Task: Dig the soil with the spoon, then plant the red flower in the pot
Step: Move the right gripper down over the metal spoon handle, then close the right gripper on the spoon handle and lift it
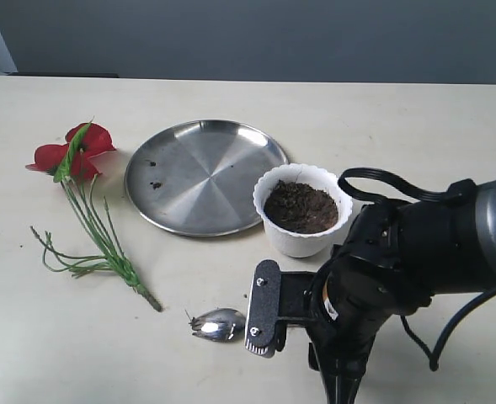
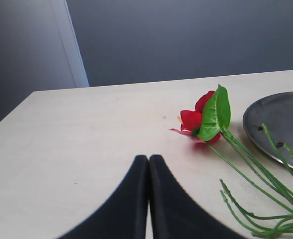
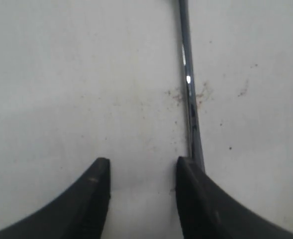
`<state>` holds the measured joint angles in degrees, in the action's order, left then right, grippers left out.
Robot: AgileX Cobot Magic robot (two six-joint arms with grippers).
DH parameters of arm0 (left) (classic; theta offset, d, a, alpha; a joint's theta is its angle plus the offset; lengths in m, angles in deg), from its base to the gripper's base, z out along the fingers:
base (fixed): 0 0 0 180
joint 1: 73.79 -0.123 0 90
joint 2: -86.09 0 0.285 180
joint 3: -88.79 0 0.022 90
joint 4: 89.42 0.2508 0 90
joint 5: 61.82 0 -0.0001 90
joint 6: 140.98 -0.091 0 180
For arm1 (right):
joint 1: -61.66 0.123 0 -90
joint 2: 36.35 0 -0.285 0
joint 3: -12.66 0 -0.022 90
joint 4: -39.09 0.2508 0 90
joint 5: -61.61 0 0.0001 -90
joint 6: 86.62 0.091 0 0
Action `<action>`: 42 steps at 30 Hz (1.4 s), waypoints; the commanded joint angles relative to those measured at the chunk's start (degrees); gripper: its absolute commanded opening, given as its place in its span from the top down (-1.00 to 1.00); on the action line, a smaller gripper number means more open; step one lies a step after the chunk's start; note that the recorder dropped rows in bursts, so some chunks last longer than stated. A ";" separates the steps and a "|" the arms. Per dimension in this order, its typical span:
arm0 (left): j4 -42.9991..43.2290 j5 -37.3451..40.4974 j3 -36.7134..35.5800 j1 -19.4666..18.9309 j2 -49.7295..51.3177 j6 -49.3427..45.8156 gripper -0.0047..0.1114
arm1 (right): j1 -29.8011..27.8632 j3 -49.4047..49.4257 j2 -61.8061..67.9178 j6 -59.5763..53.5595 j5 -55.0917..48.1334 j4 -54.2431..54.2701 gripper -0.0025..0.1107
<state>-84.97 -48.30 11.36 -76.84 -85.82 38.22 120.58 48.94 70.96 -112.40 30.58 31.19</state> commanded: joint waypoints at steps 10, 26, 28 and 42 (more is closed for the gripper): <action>0.11 -0.26 0.21 0.36 -0.30 0.22 0.91 | -0.29 0.51 2.04 0.04 5.92 -2.17 0.95; 0.11 -0.26 0.21 0.36 -0.30 0.22 0.91 | 0.51 0.51 -3.52 21.29 4.40 -23.57 0.44; 0.11 -0.26 0.21 0.36 -0.30 0.22 0.91 | 0.51 0.51 -3.52 21.55 4.99 -23.13 0.40; 0.11 -0.26 0.21 0.36 -0.30 0.22 0.91 | 0.40 0.51 1.50 10.34 5.99 -14.62 0.40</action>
<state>-84.97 -48.30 11.36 -76.84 -85.82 38.22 121.12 49.12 71.66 -98.24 36.38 11.97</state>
